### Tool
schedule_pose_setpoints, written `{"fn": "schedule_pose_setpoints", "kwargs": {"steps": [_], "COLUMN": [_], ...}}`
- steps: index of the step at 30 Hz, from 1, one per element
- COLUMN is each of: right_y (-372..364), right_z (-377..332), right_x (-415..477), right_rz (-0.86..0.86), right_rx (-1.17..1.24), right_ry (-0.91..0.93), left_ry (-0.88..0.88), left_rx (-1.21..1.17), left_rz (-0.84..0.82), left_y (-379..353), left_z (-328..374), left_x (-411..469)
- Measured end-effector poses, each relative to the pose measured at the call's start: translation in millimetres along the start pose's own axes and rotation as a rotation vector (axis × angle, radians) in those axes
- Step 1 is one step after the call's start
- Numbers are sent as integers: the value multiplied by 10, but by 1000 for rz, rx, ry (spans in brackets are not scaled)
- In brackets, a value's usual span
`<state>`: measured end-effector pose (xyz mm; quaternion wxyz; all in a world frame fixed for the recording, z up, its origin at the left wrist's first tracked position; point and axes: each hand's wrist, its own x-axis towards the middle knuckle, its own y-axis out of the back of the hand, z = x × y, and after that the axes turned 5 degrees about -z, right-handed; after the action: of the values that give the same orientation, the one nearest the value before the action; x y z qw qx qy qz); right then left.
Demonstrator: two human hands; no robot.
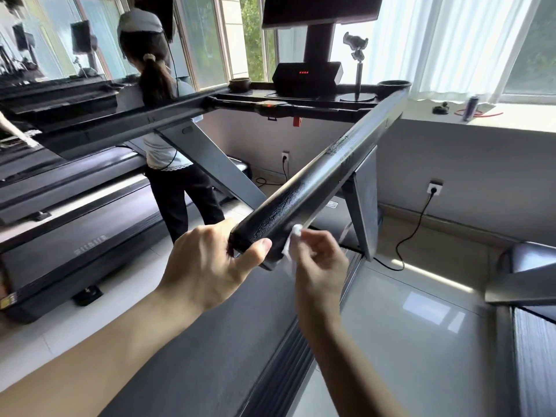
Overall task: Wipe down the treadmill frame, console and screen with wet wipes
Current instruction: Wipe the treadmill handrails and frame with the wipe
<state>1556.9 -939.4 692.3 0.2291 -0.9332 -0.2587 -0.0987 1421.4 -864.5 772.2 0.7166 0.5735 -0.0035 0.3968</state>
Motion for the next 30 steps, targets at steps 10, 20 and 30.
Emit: {"fn": "schedule_pose_setpoints", "kwargs": {"steps": [10, 20, 30], "right_y": [-46, -39, 137], "right_z": [-281, -520, -575], "right_x": [642, 217, 1349], "right_rz": [-12, -381, -514], "right_rx": [-310, -529, -767], "right_ry": [335, 596, 533], "left_ry": [32, -17, 201], "left_rx": [-14, -14, 240], "left_rz": [-22, -64, -88], "left_y": [27, 47, 230], "left_z": [42, -8, 313], "left_x": [-10, 42, 262]}}
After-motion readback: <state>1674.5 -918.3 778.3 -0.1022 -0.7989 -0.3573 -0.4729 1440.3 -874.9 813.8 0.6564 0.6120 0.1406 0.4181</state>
